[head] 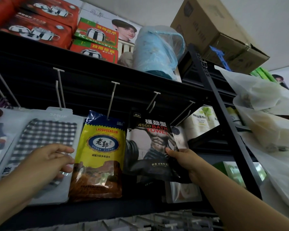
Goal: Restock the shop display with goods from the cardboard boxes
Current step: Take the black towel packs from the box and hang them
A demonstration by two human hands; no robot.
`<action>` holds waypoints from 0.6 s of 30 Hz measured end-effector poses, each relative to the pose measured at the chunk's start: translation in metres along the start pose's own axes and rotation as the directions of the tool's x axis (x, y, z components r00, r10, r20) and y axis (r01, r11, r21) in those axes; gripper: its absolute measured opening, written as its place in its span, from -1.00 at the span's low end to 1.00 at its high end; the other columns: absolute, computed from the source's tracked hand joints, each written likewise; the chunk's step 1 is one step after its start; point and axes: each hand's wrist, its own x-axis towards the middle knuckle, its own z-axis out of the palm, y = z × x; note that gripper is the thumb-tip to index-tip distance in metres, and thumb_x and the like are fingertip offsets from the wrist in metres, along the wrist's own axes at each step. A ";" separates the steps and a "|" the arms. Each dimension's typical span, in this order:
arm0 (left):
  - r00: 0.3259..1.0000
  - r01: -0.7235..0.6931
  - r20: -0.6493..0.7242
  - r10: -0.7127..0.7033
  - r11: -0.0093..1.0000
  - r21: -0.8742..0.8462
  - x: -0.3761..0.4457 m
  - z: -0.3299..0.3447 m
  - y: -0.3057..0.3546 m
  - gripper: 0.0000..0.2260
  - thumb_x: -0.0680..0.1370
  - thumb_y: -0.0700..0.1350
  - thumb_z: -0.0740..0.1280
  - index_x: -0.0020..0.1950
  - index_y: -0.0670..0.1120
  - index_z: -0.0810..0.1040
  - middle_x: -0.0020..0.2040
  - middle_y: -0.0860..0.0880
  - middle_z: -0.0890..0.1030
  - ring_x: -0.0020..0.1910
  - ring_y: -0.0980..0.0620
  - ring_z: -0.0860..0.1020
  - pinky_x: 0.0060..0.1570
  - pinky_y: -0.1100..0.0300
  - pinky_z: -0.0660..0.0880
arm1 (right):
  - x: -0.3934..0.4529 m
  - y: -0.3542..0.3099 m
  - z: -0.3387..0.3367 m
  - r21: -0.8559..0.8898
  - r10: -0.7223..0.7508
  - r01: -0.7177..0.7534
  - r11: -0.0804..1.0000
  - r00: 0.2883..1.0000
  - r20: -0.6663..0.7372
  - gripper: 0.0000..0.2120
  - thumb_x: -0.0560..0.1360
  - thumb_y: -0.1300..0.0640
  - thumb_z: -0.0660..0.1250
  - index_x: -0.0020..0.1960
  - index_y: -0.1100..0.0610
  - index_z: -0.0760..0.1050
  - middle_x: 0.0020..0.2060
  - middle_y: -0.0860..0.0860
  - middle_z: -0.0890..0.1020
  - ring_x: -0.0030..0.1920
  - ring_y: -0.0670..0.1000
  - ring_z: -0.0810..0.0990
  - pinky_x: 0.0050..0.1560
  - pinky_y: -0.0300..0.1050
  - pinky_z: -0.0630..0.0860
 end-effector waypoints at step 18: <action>0.996 -0.082 0.037 0.083 0.996 -0.014 -0.037 -0.017 0.027 -0.84 0.51 -0.36 0.32 -0.12 -0.12 0.59 -0.34 -0.10 0.67 -0.26 -0.14 0.57 -0.17 0.07 0.50 | 0.027 0.048 0.033 -0.639 -0.212 0.047 0.768 0.960 -0.184 -0.49 0.51 -0.01 0.25 0.44 -0.03 0.31 0.34 0.13 0.41 0.22 0.16 0.48 0.22 -0.10 0.43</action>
